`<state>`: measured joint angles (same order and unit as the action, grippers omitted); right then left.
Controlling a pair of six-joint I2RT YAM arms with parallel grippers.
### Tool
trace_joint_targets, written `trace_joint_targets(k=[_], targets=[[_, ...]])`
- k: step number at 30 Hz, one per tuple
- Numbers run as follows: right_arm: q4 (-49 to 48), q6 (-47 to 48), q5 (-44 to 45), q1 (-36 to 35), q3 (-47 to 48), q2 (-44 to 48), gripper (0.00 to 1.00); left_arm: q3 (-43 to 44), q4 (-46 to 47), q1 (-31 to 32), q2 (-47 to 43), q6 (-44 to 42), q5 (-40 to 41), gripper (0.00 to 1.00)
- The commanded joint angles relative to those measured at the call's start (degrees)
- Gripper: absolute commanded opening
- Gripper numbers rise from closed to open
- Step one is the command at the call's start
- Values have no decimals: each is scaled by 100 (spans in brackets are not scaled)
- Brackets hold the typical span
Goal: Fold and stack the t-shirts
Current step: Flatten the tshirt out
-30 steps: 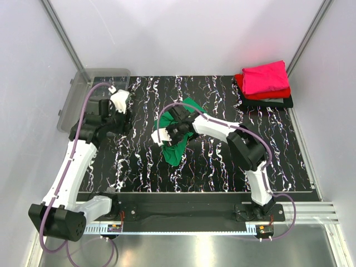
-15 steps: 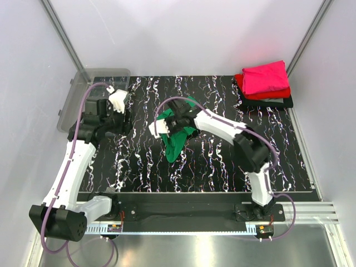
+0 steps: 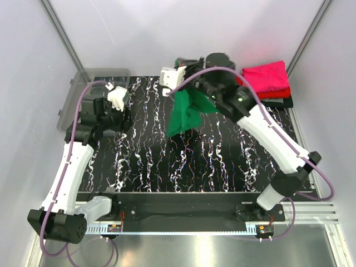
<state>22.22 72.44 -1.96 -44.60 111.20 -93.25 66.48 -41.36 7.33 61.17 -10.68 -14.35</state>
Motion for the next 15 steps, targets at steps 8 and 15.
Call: trace_joint_targets(k=[8,15], targets=[[-859,877,1522,-172,729,474,0,200,411,433,-254,-522,-805,61],[-1105,491,1576,829,-2553,958,0,-416,-186,1041,-184,-1419,-1176,50]])
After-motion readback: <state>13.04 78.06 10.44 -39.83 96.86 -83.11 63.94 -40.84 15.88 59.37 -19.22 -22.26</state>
